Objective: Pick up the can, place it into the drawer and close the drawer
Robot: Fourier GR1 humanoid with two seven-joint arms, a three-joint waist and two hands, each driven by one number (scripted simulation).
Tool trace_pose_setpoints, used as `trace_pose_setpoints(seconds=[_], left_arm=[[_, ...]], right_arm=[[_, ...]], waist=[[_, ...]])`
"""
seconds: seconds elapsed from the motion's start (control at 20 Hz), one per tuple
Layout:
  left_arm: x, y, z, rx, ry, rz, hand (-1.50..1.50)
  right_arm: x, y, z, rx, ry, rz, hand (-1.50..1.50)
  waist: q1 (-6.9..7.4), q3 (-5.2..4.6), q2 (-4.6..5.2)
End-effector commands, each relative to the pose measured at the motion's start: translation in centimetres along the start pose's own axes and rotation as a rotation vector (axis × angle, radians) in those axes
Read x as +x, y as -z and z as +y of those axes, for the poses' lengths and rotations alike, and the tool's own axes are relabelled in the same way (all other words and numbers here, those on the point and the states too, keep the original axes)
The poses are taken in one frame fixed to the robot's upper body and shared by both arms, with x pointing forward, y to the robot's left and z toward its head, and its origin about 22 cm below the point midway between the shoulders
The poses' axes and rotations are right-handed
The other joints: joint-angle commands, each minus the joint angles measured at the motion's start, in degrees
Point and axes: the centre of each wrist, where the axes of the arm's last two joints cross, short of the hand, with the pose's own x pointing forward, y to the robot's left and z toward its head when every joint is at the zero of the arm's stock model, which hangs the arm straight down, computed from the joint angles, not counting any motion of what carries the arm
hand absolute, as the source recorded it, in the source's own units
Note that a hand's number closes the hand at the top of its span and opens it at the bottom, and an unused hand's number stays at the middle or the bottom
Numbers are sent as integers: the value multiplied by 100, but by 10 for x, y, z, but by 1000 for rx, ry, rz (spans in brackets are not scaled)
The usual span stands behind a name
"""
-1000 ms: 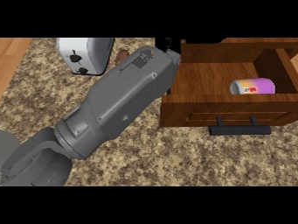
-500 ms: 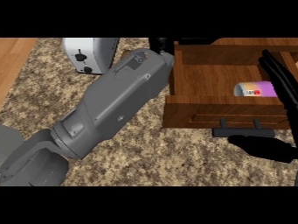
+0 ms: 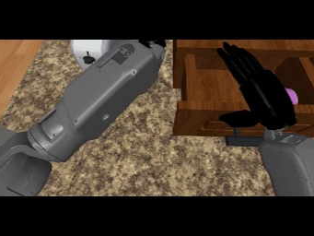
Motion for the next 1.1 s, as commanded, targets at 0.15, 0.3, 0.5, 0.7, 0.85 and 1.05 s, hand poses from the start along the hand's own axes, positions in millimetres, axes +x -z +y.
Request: trace_pose_setpoints(seconds=[0.15,0.3,0.5,0.7,0.85,1.05], left_arm=[[-2,-6,13,13,11,11,-150],[11,2,30,24,12,-5,-150],[17,0,55,34,21,-4,-150],[15,-4,65,26,20,2,-150],[18,-7,62,41,27,-1,-150],[21,-7,77,45,-16,-19,-150]], right_arm=[[-20,26,60,37,-114,41,-150],[-33,32,82,51,-146,67,-150],[-41,33,104,62,-205,93,-150],[-63,52,96,31,-247,134,-150],[-64,60,102,6,-267,138,-150],[-72,67,100,-61,-258,144,-150]], waist=[[20,6,0],[51,8,21],[81,6,-3],[144,8,24],[154,11,39],[155,11,66]])
